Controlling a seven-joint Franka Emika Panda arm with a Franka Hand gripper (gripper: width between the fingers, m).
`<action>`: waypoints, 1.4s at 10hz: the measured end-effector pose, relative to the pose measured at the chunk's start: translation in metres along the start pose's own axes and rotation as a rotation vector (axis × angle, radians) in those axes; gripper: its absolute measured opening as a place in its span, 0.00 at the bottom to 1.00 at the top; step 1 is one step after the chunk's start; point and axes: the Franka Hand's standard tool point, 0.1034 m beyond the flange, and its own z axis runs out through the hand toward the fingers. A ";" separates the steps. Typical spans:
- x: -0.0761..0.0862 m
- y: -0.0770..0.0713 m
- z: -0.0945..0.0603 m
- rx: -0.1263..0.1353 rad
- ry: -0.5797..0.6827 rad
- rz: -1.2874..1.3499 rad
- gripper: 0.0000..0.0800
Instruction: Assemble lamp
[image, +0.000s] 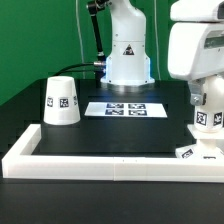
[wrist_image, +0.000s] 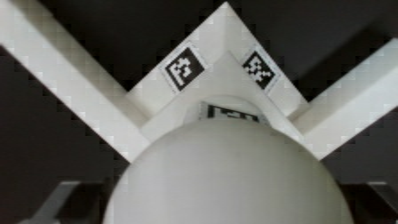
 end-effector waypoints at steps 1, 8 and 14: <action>0.000 0.000 0.000 0.002 -0.003 0.110 0.73; 0.001 -0.002 0.000 0.006 0.004 0.662 0.73; 0.000 -0.003 0.001 0.026 -0.004 1.137 0.73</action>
Offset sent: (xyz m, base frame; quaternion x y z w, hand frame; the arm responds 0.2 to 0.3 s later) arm -0.0023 0.0013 -0.0001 0.0206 -0.0176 0.3023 0.9528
